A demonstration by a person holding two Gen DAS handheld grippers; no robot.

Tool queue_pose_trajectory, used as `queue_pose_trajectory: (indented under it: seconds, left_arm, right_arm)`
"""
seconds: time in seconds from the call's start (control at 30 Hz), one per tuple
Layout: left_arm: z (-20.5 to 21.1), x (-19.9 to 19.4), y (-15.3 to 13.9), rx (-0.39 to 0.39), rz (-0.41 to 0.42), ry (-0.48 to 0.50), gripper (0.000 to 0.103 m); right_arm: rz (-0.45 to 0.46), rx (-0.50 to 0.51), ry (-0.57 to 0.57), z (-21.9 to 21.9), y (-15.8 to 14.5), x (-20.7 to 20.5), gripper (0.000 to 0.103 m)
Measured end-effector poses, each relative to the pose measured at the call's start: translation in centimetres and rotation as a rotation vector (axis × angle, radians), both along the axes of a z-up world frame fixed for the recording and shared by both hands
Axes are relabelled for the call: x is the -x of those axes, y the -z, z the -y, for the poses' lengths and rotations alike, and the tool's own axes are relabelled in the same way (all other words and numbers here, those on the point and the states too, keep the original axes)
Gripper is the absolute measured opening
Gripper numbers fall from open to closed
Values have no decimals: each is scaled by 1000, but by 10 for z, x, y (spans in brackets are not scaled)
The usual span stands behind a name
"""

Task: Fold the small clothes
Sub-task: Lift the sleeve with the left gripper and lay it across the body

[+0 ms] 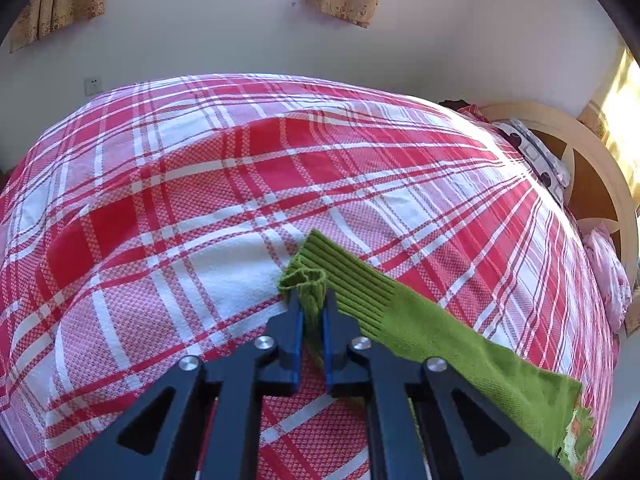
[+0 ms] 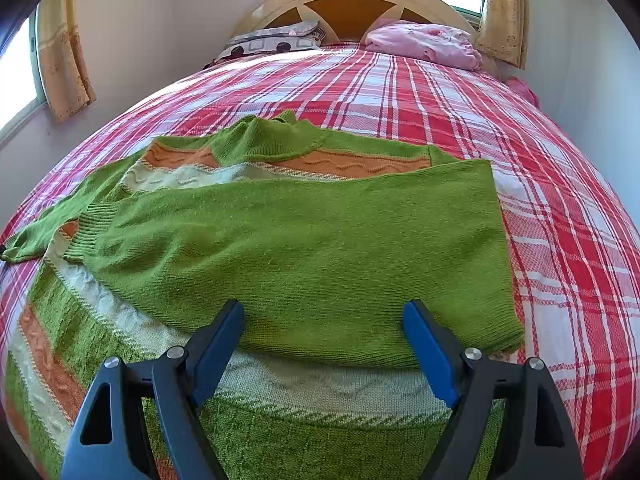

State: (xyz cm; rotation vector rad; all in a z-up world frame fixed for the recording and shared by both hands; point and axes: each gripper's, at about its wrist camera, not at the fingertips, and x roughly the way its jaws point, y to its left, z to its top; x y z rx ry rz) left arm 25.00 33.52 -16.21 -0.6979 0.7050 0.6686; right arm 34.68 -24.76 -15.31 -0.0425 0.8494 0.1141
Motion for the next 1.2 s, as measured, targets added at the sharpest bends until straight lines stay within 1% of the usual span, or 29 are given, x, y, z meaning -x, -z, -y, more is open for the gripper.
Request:
queue_pose_trajectory:
  seconds: [0.23, 0.4, 0.47, 0.53, 0.6, 0.7, 0.9, 1.1, 1.2]
  left_arm:
    - [9, -2, -24, -84, 44, 45, 7]
    - [17, -7, -41, -109, 94, 87, 7]
    - [23, -10, -48, -119, 107, 106, 7]
    - [30, -12, -58, -132, 125, 128, 7]
    - [39, -15, -68, -140, 146, 151, 7]
    - [55, -22, -87, -160, 176, 203, 6]
    - [90, -34, -124, -193, 244, 304, 6]
    - [125, -46, -148, -211, 280, 383, 6]
    - [139, -53, -157, -210, 293, 417, 6]
  right_arm:
    - [0, 0, 0, 0, 0, 0, 83]
    - [5, -1, 1, 1, 0, 0, 83]
    - [32, -16, 14, 5, -5, 3, 83]
    - [59, -51, 20, 10, -11, 7, 83]
    - [66, -89, 26, 16, -17, 9, 83]
    - [80, -116, 36, 20, -29, 14, 83]
    - [111, -127, -12, 23, -54, 35, 83]
    - [119, -155, -4, 48, -64, 59, 83]
    - [129, -146, 10, 64, -65, 75, 83]
